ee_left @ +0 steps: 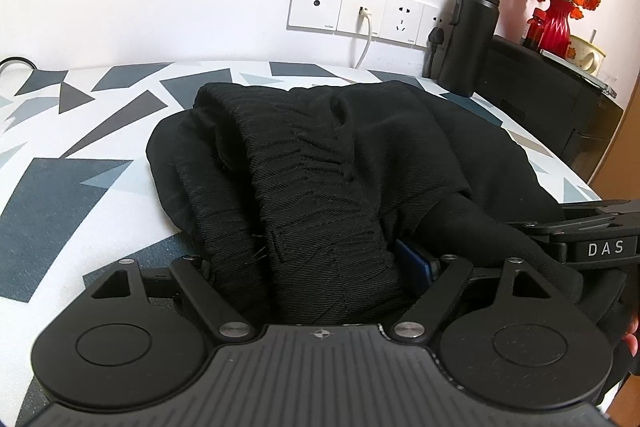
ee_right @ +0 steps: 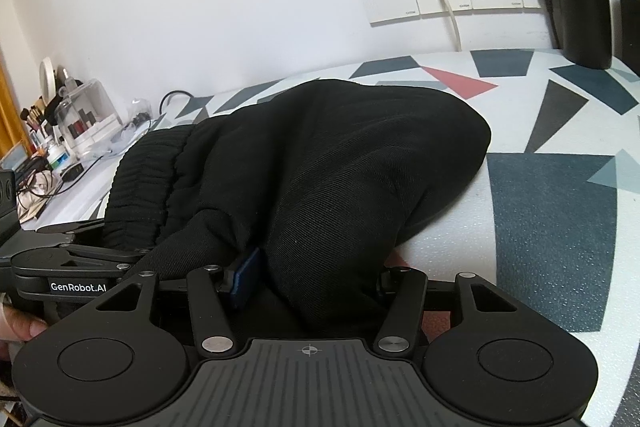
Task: Fold clothes
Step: 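Hold the folded black stack closed with both grippers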
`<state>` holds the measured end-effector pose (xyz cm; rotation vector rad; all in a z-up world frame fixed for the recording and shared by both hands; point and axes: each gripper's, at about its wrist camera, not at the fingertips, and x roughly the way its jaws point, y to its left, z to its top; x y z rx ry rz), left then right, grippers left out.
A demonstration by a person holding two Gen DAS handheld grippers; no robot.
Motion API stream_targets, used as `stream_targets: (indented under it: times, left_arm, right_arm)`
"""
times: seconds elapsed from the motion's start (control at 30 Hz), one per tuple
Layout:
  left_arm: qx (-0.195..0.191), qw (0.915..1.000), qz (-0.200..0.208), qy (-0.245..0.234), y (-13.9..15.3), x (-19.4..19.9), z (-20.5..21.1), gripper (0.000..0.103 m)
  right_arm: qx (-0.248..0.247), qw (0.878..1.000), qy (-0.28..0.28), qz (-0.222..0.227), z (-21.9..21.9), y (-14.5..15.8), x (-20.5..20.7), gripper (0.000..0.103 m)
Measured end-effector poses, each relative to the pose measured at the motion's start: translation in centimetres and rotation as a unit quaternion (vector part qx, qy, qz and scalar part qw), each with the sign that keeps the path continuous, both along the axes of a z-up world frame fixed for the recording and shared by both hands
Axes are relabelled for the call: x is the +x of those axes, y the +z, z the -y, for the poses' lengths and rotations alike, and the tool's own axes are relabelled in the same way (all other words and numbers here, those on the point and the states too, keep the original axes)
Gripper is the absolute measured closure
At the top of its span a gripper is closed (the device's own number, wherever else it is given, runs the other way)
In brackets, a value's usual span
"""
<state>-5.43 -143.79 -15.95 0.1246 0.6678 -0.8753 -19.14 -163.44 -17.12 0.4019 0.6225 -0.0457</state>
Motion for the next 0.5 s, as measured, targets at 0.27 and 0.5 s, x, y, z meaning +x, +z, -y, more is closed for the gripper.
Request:
stream_targets:
  times: [0.27,0.5]
  left_arm:
    - [-0.002,0.9999,-0.008,-0.006,0.0,0.3,0.3,0.02]
    - [-0.017,0.9996,-0.024,-0.006,0.0,0.7,-1.0,0.025]
  right_arm:
    - [-0.001,1.0,-0.011,0.001,0.1,0.0,-0.2,0.053]
    - [-0.009,1.0,-0.014,-0.002,-0.5,0.0,0.4,0.052]
